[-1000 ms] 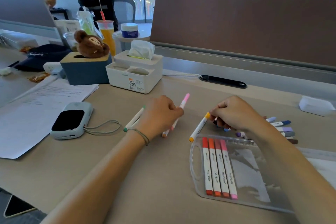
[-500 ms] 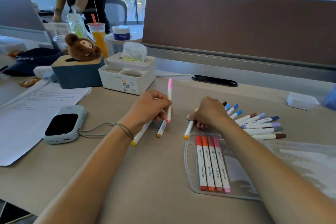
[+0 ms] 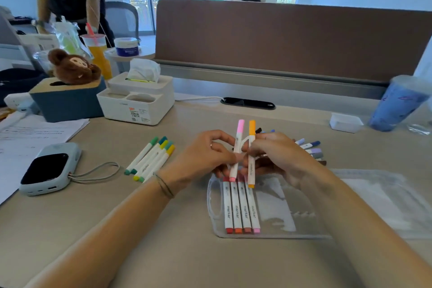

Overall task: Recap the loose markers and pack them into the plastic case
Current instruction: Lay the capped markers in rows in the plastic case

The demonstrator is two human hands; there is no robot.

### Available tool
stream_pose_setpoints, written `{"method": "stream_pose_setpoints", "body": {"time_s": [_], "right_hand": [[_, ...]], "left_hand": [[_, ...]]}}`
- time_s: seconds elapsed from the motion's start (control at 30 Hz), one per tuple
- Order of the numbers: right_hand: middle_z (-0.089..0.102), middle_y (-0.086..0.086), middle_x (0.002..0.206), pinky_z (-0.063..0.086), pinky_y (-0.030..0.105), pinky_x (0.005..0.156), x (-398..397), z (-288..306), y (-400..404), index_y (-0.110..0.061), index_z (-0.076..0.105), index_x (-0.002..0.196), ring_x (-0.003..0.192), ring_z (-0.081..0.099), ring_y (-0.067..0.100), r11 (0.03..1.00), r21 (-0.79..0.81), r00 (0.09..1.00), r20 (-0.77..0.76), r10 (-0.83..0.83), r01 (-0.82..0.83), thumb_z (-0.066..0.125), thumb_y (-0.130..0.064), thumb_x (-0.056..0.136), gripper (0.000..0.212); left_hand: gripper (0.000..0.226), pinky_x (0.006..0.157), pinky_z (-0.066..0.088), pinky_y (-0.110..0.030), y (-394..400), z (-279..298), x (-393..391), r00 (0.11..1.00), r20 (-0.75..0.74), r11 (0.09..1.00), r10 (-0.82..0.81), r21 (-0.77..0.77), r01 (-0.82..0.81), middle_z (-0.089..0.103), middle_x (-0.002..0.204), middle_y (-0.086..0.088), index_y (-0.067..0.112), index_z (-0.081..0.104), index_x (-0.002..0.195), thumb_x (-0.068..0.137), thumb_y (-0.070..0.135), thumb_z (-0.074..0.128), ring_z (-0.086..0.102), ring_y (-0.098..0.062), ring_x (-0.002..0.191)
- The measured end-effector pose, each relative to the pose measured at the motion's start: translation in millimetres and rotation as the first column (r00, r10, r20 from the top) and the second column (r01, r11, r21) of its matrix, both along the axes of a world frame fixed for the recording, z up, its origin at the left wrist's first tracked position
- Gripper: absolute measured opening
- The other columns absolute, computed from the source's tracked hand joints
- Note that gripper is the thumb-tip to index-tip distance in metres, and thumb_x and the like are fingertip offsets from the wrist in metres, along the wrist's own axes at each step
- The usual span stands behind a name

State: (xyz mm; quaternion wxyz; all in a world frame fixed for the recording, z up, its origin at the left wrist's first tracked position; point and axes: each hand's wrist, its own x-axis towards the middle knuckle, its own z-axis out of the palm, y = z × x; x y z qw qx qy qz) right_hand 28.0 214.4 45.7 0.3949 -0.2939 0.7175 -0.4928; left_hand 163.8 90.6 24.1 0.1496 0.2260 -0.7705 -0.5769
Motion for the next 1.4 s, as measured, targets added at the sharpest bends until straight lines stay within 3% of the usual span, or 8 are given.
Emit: {"method": "stream_pose_setpoints", "body": {"time_s": [0.2, 0.3, 0.5, 0.67, 0.8, 1.2, 1.3, 1.4], "right_hand": [[0.041, -0.001, 0.054, 0.031, 0.027, 0.049, -12.4, -16.4, 37.8, -0.012, 0.070, 0.079, 0.048, 0.035, 0.012, 0.996, -0.009, 0.992, -0.095, -0.086, 0.086, 0.062, -0.018, 0.097, 0.021], [0.050, -0.011, 0.045, 0.036, 0.027, 0.055, -14.7, -21.8, 45.2, -0.017, 0.071, 0.072, 0.043, 0.044, 0.003, 0.997, 0.003, 0.957, -0.280, -0.074, 0.078, 0.070, -0.030, 0.094, 0.026], [0.059, -0.008, 0.047, 0.040, 0.022, 0.052, -10.3, -25.0, 49.4, -0.019, 0.066, 0.063, 0.044, 0.051, 0.005, 0.980, 0.198, 0.924, -0.376, 0.068, 0.009, 0.073, -0.036, 0.090, 0.033], [0.074, -0.006, 0.062, 0.048, 0.026, 0.057, -4.0, -25.9, 50.8, -0.019, 0.073, 0.079, 0.056, 0.062, 0.009, 0.944, 0.326, 0.892, -0.410, 0.188, -0.050, 0.070, -0.031, 0.094, 0.019], [0.070, -0.007, 0.054, 0.042, 0.020, 0.050, -2.3, -32.3, 47.0, -0.019, 0.072, 0.080, 0.040, 0.057, -0.001, 0.939, 0.342, 0.876, -0.440, 0.196, -0.038, 0.070, -0.028, 0.095, 0.018], [0.064, -0.004, 0.069, 0.041, 0.023, 0.060, 3.8, -46.1, 44.3, -0.025, 0.067, 0.076, 0.067, 0.060, 0.010, 0.951, 0.308, 0.748, -0.632, 0.203, 0.002, 0.076, -0.039, 0.088, 0.021], [0.064, -0.003, 0.069, 0.039, 0.022, 0.058, 0.5, -37.2, 51.0, -0.022, 0.071, 0.080, 0.063, 0.057, 0.009, 0.966, 0.257, 0.807, -0.565, 0.174, -0.028, 0.070, -0.038, 0.094, 0.021], [0.072, -0.002, 0.072, 0.043, 0.023, 0.061, -2.7, -27.1, 56.0, -0.020, 0.077, 0.089, 0.061, 0.058, 0.007, 0.968, 0.243, 0.870, -0.463, 0.168, -0.058, 0.060, -0.040, 0.099, 0.028]], "left_hand": [[0.038, 0.052, 0.056, -0.024, 42.0, -3.1, -21.4, 0.999, -0.003, 0.998, -0.042, -0.043, 0.041, 0.073, 0.070, -0.016, 0.015, 0.059, 0.117, 0.085, 0.012, 0.078, 0.064, -0.021, 0.054], [0.043, 0.055, 0.056, -0.026, 51.0, -11.6, -26.0, 0.998, 0.021, 0.994, -0.059, -0.091, 0.060, 0.073, 0.066, -0.011, 0.021, 0.058, 0.121, 0.084, 0.014, 0.079, 0.063, -0.018, 0.049], [0.045, 0.071, 0.060, -0.034, 39.9, -26.3, -15.1, 0.988, 0.152, 0.954, -0.023, -0.292, 0.067, 0.074, 0.071, -0.005, 0.029, 0.062, 0.115, 0.077, 0.040, 0.083, 0.071, -0.016, 0.065], [0.047, 0.061, 0.045, -0.014, 29.5, -25.6, -7.0, 0.959, 0.280, 0.883, 0.037, -0.458, 0.099, 0.071, 0.071, 0.007, 0.038, 0.060, 0.107, 0.069, 0.052, 0.084, 0.067, -0.001, 0.067], [0.059, 0.060, 0.045, -0.008, 36.0, -21.6, -5.4, 0.947, 0.323, 0.837, -0.004, -0.517, 0.179, 0.067, 0.078, 0.013, 0.044, 0.056, 0.118, 0.068, 0.055, 0.084, 0.065, 0.007, 0.073], [0.087, 0.095, 0.051, -0.038, 53.0, -28.6, -5.3, 0.890, 0.444, 0.661, 0.104, -0.700, 0.272, 0.061, 0.121, 0.014, 0.042, 0.046, 0.133, 0.060, 0.085, 0.066, 0.056, -0.012, 0.108], [0.069, 0.080, 0.054, -0.029, 46.9, -25.4, -5.3, 0.925, 0.377, 0.754, 0.048, -0.621, 0.214, 0.065, 0.098, 0.016, 0.042, 0.051, 0.130, 0.071, 0.073, 0.069, 0.062, -0.003, 0.090], [0.030, 0.062, 0.048, -0.021, 39.8, -18.9, -8.9, 0.991, 0.133, 0.935, -0.004, -0.351, 0.051, 0.068, 0.069, 0.007, 0.032, 0.064, 0.115, 0.089, 0.048, 0.064, 0.063, -0.003, 0.061]]}}
